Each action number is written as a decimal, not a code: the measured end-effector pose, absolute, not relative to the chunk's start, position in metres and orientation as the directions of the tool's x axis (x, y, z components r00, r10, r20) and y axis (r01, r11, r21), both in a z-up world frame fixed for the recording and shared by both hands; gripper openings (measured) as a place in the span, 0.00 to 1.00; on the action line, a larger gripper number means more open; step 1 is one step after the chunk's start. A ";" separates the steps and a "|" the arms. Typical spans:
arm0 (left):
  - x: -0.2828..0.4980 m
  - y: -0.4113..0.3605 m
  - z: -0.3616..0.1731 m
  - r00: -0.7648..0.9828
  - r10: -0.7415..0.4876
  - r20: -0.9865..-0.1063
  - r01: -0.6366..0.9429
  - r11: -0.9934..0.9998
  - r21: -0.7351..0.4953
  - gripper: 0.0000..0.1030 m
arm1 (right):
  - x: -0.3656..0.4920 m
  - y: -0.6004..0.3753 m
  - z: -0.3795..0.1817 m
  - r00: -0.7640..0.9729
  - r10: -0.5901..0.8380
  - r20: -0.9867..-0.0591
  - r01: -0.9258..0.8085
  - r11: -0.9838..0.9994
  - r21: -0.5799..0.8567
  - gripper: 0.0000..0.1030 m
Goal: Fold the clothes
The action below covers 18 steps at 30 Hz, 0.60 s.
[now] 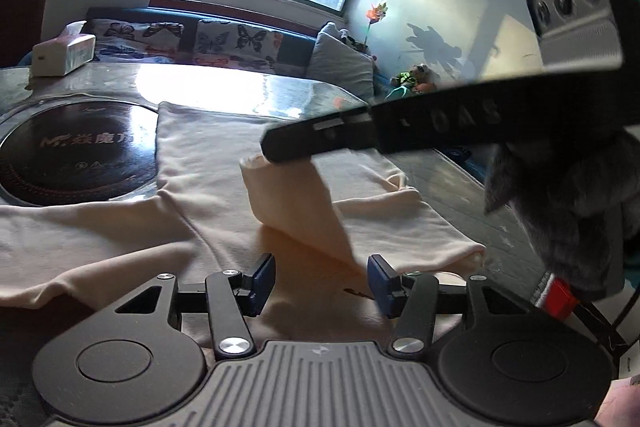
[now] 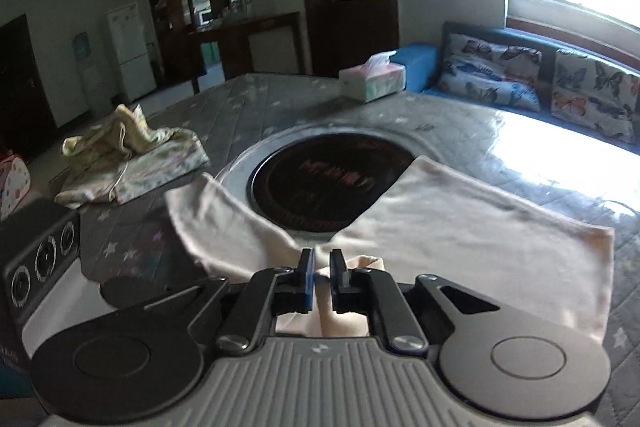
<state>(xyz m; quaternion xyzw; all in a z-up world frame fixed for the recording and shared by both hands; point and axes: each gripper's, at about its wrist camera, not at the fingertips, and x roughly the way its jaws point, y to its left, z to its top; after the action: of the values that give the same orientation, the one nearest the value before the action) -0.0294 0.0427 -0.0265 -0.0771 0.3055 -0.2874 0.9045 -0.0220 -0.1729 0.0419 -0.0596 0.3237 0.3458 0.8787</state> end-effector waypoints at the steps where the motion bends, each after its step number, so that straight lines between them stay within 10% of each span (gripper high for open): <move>1: -0.029 0.043 -0.026 0.649 -0.564 -0.510 0.470 0.825 -0.315 0.53 | -0.023 -0.175 0.042 0.546 0.570 -0.613 -0.648 0.752 0.121 0.10; 18: -0.028 0.074 -0.016 0.702 -0.478 -0.528 0.395 0.878 -0.270 0.53 | -0.023 -0.305 0.016 0.635 0.302 -0.711 -0.454 0.891 -0.026 0.18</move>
<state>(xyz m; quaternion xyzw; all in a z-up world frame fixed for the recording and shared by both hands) -0.0285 0.0743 -0.0159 -0.0684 0.3048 -0.2372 0.9199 -0.0227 -0.3050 0.0163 -0.1017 0.3720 0.2104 0.8983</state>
